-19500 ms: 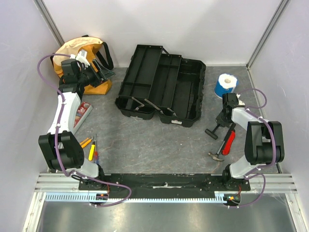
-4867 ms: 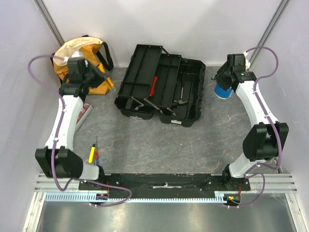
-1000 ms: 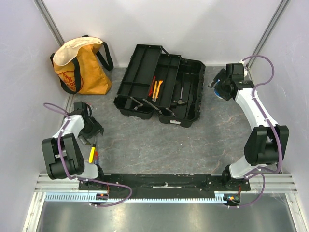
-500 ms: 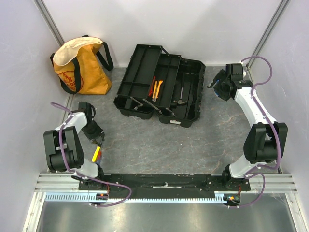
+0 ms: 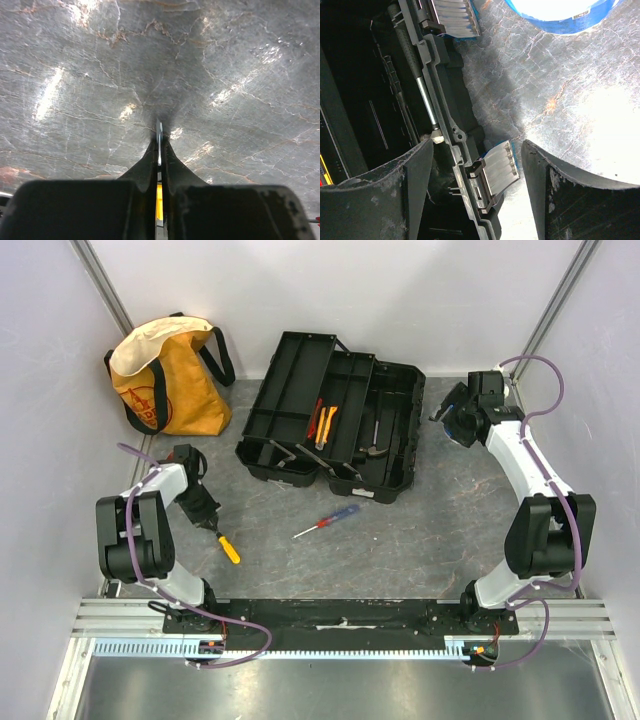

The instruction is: Pack the tool kit

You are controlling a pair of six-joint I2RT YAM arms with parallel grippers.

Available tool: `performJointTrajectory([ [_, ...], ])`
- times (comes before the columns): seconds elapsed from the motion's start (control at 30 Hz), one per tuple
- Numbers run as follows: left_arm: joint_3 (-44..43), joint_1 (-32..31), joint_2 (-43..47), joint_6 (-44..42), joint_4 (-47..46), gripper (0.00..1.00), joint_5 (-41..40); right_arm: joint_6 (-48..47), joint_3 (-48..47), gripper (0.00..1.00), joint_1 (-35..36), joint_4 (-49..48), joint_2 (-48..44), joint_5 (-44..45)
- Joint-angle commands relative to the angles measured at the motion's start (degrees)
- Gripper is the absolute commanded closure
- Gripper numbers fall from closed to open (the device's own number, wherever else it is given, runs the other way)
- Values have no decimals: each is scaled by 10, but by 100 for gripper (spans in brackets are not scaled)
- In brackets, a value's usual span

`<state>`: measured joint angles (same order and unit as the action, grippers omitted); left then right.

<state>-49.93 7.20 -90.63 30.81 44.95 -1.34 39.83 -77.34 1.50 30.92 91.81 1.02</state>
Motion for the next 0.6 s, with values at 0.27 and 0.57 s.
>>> performJointTrajectory([
  [0.27, -26, -22, -17, 36, -12, 65, 52, -5, 12, 22, -2, -18, -33, -8],
  [0.57, 16, -40, -13, 37, -11, 69, 33, -9, 18, 22, -2, -18, -38, -8],
])
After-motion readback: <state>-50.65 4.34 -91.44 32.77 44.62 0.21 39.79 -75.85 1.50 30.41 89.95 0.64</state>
